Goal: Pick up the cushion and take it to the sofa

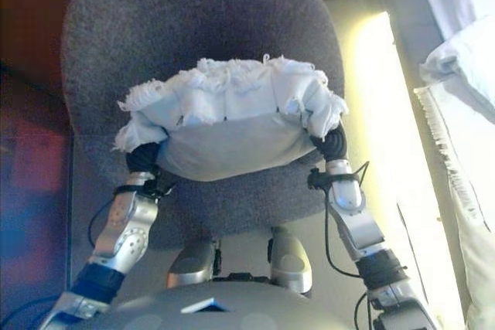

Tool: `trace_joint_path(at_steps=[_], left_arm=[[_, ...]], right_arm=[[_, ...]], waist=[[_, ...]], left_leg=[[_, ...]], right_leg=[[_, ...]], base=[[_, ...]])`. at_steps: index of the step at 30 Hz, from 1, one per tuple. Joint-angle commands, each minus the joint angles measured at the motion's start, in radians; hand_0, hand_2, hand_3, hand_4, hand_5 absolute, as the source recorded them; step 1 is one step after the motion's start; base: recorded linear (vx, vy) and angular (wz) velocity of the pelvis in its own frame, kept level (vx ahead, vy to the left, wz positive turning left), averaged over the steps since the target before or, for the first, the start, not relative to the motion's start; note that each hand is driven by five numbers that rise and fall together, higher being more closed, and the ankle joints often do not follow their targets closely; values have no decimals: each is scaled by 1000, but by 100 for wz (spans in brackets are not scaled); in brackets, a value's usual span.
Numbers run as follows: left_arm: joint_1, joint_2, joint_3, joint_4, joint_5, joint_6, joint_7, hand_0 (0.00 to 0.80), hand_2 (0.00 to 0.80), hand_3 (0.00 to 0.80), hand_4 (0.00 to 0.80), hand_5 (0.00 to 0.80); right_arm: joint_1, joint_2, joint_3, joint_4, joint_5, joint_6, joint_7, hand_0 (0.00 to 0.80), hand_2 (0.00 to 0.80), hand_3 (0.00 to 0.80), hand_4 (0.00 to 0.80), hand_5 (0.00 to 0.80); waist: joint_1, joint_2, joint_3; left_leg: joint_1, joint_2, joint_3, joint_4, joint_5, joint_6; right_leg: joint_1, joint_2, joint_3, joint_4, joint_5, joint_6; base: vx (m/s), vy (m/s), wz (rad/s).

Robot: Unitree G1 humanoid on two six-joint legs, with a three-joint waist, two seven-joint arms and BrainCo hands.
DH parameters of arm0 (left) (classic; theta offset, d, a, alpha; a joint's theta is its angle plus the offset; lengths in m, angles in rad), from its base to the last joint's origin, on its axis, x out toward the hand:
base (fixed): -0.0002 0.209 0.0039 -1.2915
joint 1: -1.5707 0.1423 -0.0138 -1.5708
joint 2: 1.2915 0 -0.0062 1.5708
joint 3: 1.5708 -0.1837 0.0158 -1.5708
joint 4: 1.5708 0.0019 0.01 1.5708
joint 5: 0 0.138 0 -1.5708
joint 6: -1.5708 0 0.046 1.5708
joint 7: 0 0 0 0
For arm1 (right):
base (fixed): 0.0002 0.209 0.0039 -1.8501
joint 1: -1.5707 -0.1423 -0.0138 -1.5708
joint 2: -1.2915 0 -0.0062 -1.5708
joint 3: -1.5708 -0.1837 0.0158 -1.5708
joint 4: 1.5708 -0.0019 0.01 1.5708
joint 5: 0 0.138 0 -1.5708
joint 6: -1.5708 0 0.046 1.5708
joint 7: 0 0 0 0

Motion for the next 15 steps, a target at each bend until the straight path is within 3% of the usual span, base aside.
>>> trace_joint_path(at_steps=[1,15], left_arm=[[-198,-40,-76,-88,33,-126,-11,800,800,800,800,800],[-364,-83,-77,46,100,-120,62,800,800,800,800,800]], right_arm=[[-164,11,76,-102,-63,-106,68,800,800,800,800,800],[-392,100,127,64,-62,-63,8,800,800,800,800,800]], waist=[[32,-17,36],[72,-59,93]], left_leg=[[-42,-11,-48,-1,21,54],[-84,-11,-82,-1,29,46]], right_leg=[[92,-24,-32,5,-73,41],[76,-20,-72,9,-75,35]], base=[[0,0,0],[-14,-38,12]])
